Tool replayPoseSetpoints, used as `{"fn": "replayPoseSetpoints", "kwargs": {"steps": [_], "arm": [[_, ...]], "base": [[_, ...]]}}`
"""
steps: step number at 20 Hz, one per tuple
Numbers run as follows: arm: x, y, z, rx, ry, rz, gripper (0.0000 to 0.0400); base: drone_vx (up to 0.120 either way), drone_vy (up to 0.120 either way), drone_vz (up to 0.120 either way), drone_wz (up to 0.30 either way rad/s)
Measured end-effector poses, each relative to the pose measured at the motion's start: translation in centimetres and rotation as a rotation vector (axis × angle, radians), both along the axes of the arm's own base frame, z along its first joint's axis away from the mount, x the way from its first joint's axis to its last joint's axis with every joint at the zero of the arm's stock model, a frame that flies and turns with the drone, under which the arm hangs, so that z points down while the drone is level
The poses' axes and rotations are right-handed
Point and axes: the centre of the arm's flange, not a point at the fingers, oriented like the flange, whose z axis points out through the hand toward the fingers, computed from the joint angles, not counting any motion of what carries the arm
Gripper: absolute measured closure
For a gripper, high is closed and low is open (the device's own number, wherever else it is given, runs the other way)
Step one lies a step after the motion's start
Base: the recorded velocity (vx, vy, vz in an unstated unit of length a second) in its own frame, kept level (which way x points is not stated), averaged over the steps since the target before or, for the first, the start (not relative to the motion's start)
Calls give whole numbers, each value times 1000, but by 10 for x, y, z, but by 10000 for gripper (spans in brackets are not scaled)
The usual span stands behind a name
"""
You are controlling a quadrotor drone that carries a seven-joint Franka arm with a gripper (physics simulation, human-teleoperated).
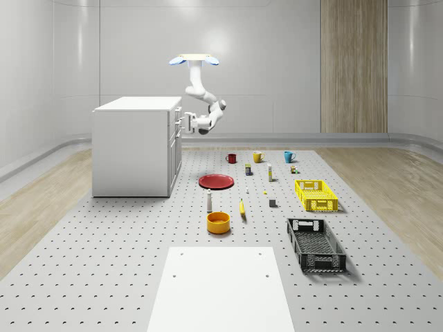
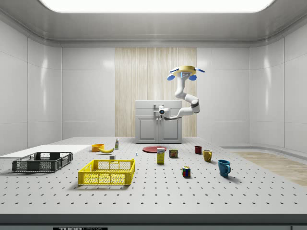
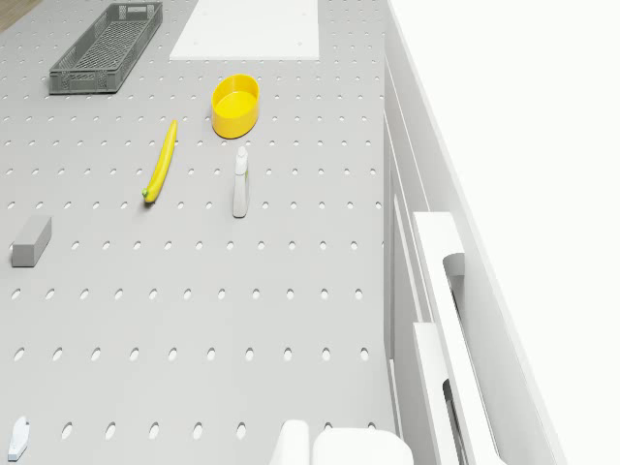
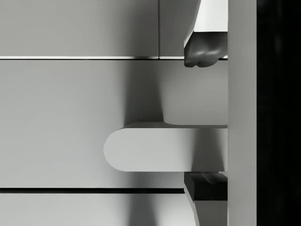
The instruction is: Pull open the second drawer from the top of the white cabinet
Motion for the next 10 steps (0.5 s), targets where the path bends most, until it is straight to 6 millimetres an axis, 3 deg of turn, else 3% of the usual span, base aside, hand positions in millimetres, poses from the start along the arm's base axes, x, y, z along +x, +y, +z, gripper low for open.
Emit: {"fn": "replayPoseSetpoints", "kwargs": {"steps": [1, 2, 10], "arm": [[0, 0, 1, -1, 0, 0, 95], [-2, -1, 5, -10, 28, 0, 63], [0, 0, -4, -3, 5, 0, 94]], "base": [[0, 0, 0, 0], [0, 0, 0, 0], [0, 0, 0, 0]]}}
